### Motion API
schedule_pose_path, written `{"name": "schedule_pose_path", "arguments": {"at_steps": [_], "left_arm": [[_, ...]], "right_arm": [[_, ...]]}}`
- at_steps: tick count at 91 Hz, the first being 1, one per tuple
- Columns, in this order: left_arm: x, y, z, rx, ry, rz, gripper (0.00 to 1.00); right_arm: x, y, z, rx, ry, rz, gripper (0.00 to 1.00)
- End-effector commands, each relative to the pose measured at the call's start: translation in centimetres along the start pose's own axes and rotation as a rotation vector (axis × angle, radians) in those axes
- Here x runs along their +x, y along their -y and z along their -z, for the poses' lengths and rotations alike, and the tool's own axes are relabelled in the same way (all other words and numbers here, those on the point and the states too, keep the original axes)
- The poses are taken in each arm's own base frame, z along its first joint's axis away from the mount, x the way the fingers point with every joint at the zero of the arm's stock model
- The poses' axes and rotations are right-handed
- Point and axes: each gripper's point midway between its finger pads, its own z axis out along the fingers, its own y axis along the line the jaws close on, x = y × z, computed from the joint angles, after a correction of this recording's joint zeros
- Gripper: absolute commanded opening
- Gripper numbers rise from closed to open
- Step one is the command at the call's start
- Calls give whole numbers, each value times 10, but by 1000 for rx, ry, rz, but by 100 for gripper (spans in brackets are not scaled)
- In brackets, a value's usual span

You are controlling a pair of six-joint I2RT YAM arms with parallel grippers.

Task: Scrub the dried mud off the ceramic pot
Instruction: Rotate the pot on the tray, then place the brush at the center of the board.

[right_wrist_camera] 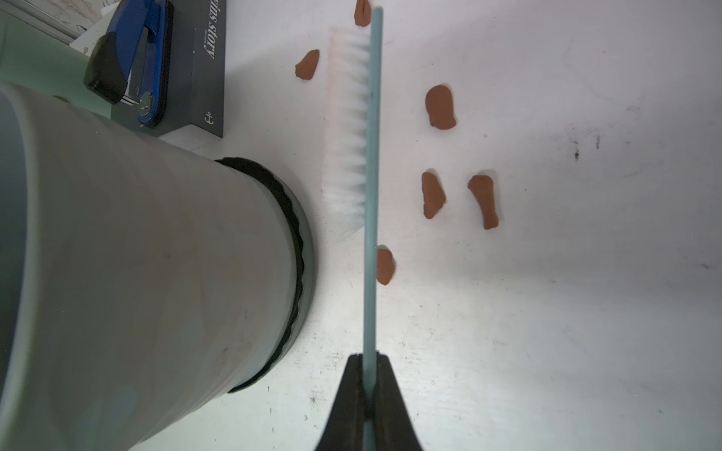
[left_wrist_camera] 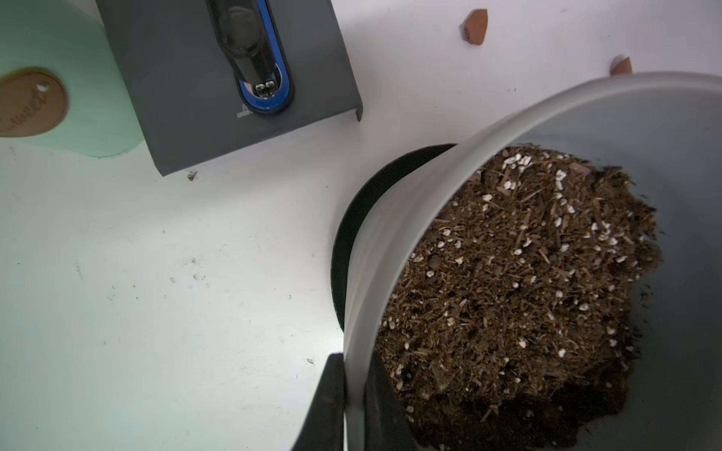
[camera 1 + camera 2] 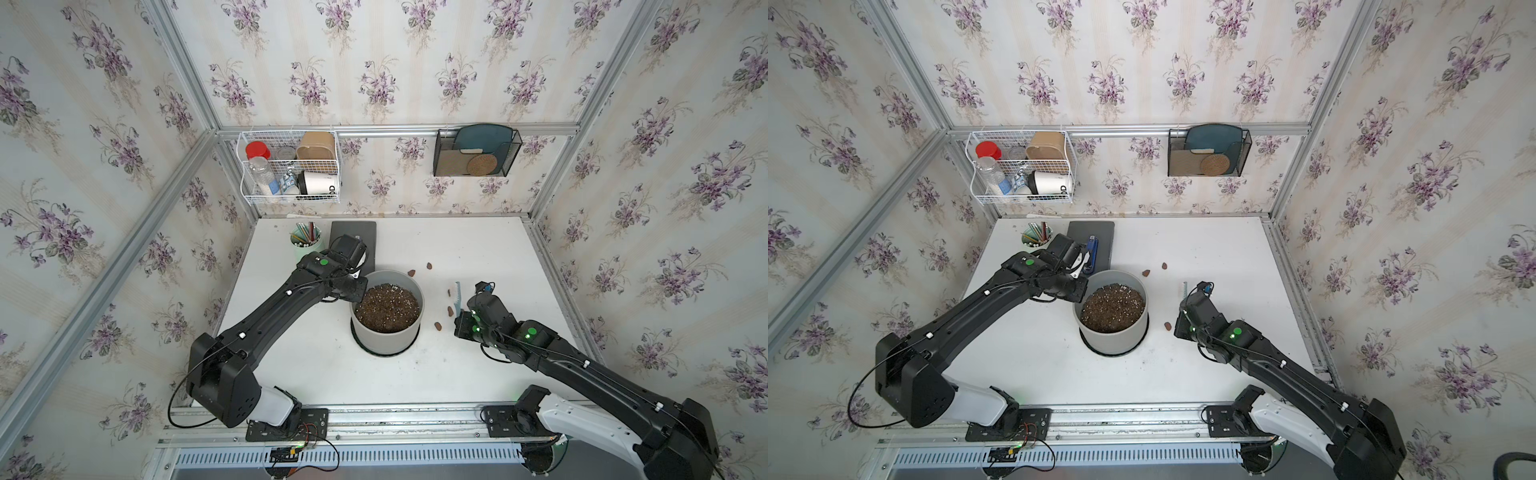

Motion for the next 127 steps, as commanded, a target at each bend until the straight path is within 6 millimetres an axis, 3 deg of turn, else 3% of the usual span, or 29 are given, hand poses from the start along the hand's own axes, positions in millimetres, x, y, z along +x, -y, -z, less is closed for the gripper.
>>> {"name": "schedule_pose_path", "arguments": {"at_steps": [1, 13, 28, 37, 55, 72, 79, 82, 93, 112, 127], "left_arm": [[-8, 15, -2, 82, 31, 2, 0], [-12, 19, -8, 101, 32, 19, 0], [-28, 34, -10, 167, 47, 43, 0], [-28, 42, -10, 204, 48, 36, 0], [-21, 37, 0, 187, 55, 13, 0], [-11, 40, 9, 221, 53, -11, 0], [-8, 38, 10, 215, 61, -11, 14], [-10, 38, 21, 220, 99, -11, 19], [-15, 37, 36, 227, 166, -7, 28], [-24, 42, 48, 262, 236, 9, 29], [-32, 36, 61, 242, 310, 45, 24]], "right_arm": [[-7, 1, 1, 7, 24, -1, 0], [-3, 9, -2, -4, 7, -17, 0], [3, 43, -9, 58, -34, -90, 0], [1, 63, -10, 107, -32, -146, 0], [17, 91, -25, 153, -86, -229, 0], [19, 104, -40, 214, -126, -251, 0], [18, 112, -43, 277, -145, -242, 0], [20, 116, -44, 314, -165, -238, 0], [27, 127, -49, 390, -224, -209, 0], [35, 135, -43, 543, -293, -136, 0], [43, 139, -38, 705, -360, -40, 0]]}}
